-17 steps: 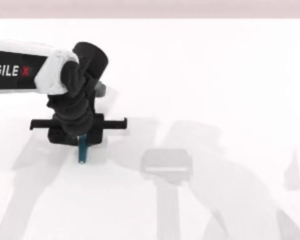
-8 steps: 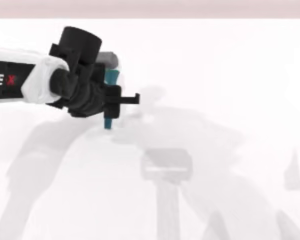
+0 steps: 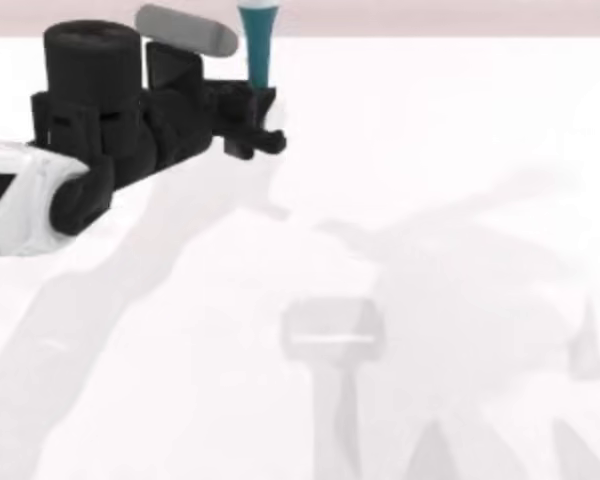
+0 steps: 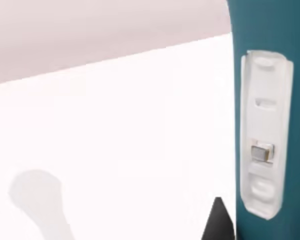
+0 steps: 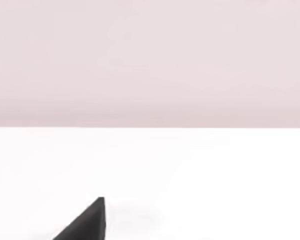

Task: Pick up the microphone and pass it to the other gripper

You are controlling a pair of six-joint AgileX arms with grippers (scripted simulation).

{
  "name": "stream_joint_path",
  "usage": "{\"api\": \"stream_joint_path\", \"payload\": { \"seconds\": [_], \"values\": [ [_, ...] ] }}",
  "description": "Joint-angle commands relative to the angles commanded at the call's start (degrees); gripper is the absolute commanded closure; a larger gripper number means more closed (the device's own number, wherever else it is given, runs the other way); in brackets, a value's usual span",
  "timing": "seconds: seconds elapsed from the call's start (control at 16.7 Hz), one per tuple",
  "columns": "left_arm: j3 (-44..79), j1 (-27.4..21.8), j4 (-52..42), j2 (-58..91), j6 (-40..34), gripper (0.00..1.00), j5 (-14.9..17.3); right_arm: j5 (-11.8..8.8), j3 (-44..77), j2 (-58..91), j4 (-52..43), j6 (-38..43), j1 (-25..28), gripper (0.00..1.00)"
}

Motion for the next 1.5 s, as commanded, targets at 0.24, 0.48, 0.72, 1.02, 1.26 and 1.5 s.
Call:
{"api": "stream_joint_path", "payload": {
  "seconds": [0.24, 0.48, 0.72, 1.02, 1.26, 1.5],
  "values": [
    [-4.0, 0.5, 13.5, -5.1, 4.0, 1.0, 4.8, 0.0, 0.0, 0.0, 0.0, 0.0, 0.0, 0.0],
    [-5.2, 0.7, 17.4, -7.1, 5.4, 1.0, 6.4, 0.0, 0.0, 0.0, 0.0, 0.0, 0.0, 0.0],
    [-5.0, 0.2, 17.4, -6.9, 5.4, 1.0, 6.0, 0.0, 0.0, 0.0, 0.0, 0.0, 0.0, 0.0],
    [-8.6, -7.1, 23.1, -8.1, 4.2, 1.0, -2.4, 0.0, 0.0, 0.0, 0.0, 0.0, 0.0, 0.0],
    [-11.7, -13.5, 27.8, -9.5, 3.3, 1.0, -8.9, 0.0, 0.0, 0.0, 0.0, 0.0, 0.0, 0.0],
    [-11.6, -13.6, 27.9, -9.3, 3.4, 1.0, -9.0, 0.0, 0.0, 0.0, 0.0, 0.0, 0.0, 0.0]
  ]
}}
